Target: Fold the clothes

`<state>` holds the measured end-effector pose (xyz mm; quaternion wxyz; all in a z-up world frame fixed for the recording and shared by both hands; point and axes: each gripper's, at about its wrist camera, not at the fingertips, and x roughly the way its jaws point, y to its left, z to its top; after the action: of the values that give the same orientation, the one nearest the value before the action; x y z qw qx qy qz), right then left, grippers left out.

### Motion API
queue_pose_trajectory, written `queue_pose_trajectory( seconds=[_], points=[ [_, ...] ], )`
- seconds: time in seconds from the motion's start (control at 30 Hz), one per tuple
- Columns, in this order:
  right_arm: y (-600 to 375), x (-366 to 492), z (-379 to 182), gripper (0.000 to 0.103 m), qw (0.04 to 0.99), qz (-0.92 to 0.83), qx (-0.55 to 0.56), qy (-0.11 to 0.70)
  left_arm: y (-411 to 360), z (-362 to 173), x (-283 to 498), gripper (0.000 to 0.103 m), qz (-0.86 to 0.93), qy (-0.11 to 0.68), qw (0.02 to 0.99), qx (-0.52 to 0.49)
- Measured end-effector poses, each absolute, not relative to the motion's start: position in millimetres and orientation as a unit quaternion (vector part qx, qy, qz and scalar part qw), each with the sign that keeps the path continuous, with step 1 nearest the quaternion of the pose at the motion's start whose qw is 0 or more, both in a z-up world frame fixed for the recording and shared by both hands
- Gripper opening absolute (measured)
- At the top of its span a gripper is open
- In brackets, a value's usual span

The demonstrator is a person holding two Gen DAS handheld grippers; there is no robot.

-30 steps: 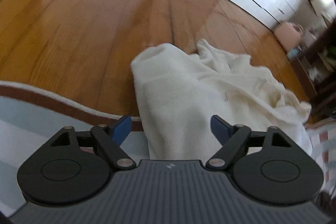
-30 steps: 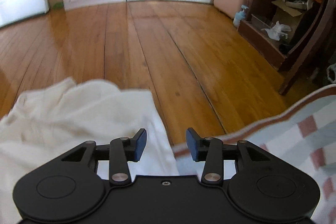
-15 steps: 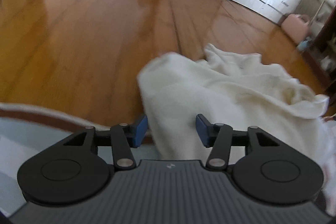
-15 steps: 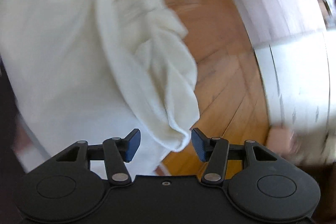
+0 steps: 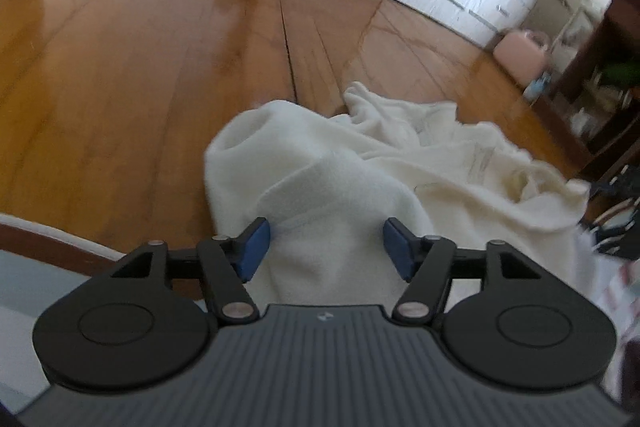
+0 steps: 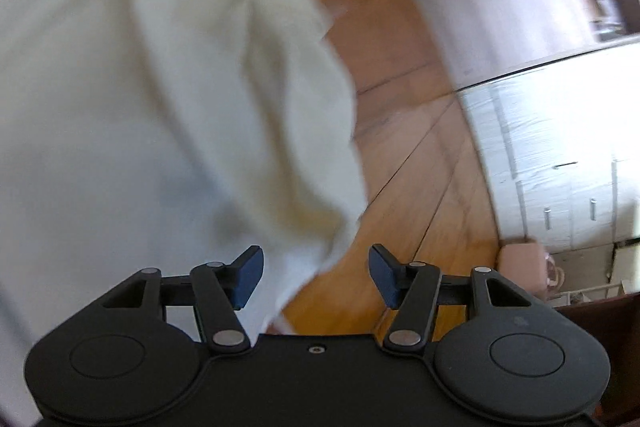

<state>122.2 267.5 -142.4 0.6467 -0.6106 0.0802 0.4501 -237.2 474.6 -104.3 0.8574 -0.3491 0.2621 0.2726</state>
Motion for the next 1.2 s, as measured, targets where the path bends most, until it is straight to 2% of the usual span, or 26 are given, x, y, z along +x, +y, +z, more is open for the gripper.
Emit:
queue_pose_trajectory(
  seconds=[0.17,0.23,0.27,0.3,0.53,0.6,0.67,0.7,0.73,0.87,0.9,0.97,1.0,1.2],
  points=[
    [293,140,-147,0.061,0.685,0.457,-0.559,0.102,478,-113,-242,0.064,0.254,0.231,0.856,-0.386],
    [299,149,-142,0.047,0.697,0.47,-0.524,0.137,474,-111,-237,0.064,0.257,0.244,0.863,-0.36],
    [301,154,-139,0.03,0.703,0.477,-0.505,0.155,470,-108,-234,0.064,0.268,0.257,0.864,-0.34],
    [304,159,-136,0.024,0.708,0.483,-0.485,0.174,467,-106,-232,0.064,0.276,0.266,0.866,-0.321],
    [294,193,-112,0.022,0.769,0.47,-0.312,0.301,454,-99,-227,0.061,0.245,0.253,0.884,-0.306],
    [292,193,-113,0.022,0.775,0.462,-0.301,0.309,451,-101,-221,0.062,0.259,0.27,0.879,-0.294],
    [291,192,-115,0.022,0.78,0.454,-0.294,0.314,448,-103,-215,0.071,0.292,0.303,0.866,-0.271],
    [291,192,-116,0.022,0.783,0.45,-0.291,0.316,447,-103,-213,0.08,0.311,0.321,0.856,-0.258],
    [290,192,-116,0.022,0.785,0.446,-0.287,0.319,445,-103,-213,0.084,0.323,0.327,0.852,-0.251],
    [289,191,-120,0.022,0.795,0.43,-0.273,0.329,443,-104,-217,0.084,0.316,0.319,0.855,-0.259],
    [291,192,-121,0.022,0.798,0.422,-0.276,0.331,442,-106,-216,0.081,0.306,0.316,0.858,-0.264],
    [296,194,-124,0.022,0.801,0.405,-0.285,0.335,438,-109,-210,0.047,0.292,0.315,0.865,-0.261],
    [299,196,-126,0.022,0.804,0.395,-0.285,0.34,436,-111,-207,0.023,0.285,0.314,0.868,-0.26],
    [301,212,-136,0.027,0.813,0.348,-0.224,0.409,403,-96,-190,0.02,0.264,0.316,0.9,-0.142]
  ],
)
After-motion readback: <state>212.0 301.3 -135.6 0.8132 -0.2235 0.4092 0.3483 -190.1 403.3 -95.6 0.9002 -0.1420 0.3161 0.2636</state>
